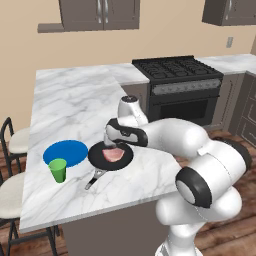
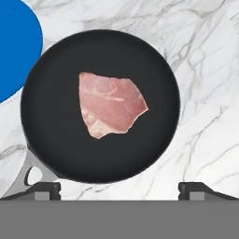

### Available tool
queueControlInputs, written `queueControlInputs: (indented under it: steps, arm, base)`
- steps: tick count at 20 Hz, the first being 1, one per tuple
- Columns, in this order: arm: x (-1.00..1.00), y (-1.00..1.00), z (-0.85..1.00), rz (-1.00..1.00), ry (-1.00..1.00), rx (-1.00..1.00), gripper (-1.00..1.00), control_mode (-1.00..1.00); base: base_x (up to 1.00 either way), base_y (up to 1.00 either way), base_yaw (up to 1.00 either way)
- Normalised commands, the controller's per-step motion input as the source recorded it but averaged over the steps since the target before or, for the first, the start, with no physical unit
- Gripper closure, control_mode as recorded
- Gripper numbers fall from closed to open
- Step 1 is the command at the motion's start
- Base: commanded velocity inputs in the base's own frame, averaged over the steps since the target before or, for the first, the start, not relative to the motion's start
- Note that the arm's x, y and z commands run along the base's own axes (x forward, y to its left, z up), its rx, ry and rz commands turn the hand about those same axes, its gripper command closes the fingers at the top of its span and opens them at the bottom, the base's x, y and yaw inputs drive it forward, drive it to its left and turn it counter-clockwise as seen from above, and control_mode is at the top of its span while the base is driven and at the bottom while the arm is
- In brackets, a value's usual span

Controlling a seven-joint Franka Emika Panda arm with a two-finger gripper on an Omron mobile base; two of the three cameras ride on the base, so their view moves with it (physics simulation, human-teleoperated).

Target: Pick up the pan with the steak in it and place it on the dining table. Then place the steak on the plate.

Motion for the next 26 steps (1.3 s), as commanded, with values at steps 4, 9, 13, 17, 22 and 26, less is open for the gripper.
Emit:
queueControlInputs:
  steps: [4, 9, 13, 17, 22, 26]
  arm:
    - [0.05, 0.0, -0.18, 0.0, 0.0, -0.02, -1.0, -1.0]
    - [0.16, 0.0, -0.2, 0.0, -0.02, -0.04, -1.0, -1.0]
    - [0.1, 0.0, -0.25, 0.0, -0.03, -0.02, -1.0, -1.0]
    - [0.07, 0.0, -0.23, 0.0, -0.02, 0.0, -1.0, -1.0]
    - [0.17, 0.0, -0.21, 0.0, -0.03, 0.0, -1.0, -1.0]
    - [0.3, 0.04, -0.21, 0.0, -0.05, 0.0, -1.0, -1.0]
  base:
    - [0.0, 0.0, 0.0]
    - [0.0, 0.0, 0.0]
    - [0.0, 0.0, 0.0]
    - [0.0, 0.0, 0.0]
    - [0.0, 0.0, 0.0]
    - [0.0, 0.0, 0.0]
